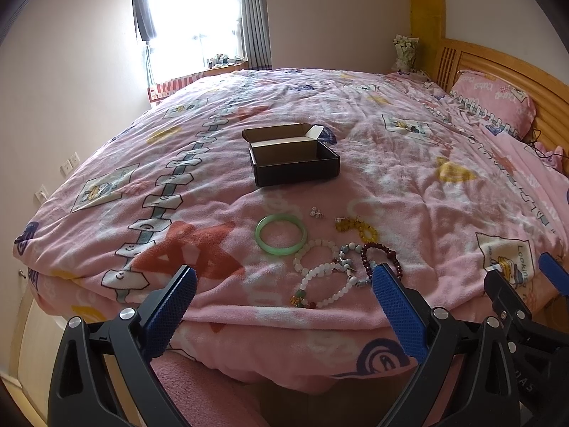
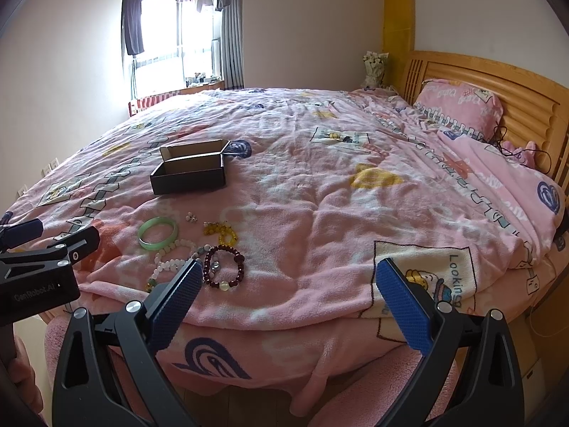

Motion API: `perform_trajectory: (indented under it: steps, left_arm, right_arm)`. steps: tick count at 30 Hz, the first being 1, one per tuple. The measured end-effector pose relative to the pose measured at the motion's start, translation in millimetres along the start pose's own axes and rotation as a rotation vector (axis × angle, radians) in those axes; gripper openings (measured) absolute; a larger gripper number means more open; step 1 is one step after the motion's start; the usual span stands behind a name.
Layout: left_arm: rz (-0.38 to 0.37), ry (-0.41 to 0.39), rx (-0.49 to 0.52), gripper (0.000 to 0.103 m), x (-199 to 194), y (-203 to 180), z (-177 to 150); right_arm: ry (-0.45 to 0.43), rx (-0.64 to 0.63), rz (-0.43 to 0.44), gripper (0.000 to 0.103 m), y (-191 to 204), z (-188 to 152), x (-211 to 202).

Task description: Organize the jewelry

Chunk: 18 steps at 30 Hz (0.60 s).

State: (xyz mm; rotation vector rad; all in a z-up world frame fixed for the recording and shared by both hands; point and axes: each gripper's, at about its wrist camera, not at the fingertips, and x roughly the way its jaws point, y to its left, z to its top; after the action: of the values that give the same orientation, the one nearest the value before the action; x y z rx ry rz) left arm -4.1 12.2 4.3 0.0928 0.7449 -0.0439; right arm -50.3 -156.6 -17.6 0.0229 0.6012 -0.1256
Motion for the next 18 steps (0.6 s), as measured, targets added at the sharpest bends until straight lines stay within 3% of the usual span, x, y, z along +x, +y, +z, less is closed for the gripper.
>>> perform_trajectory:
  steps: [8,18]
  left_arm:
    - [-0.04,0.026,-0.047,0.097,22.4,7.5,-7.0]
    - [-0.012,0.09,-0.021,0.097,73.5,13.3,-0.4]
  right_arm:
    - [0.016,0.0,0.016,0.096,-4.4,-2.7,16.2]
    - [0.072,-0.013,0.069,0.096,-7.0,-4.6,50.3]
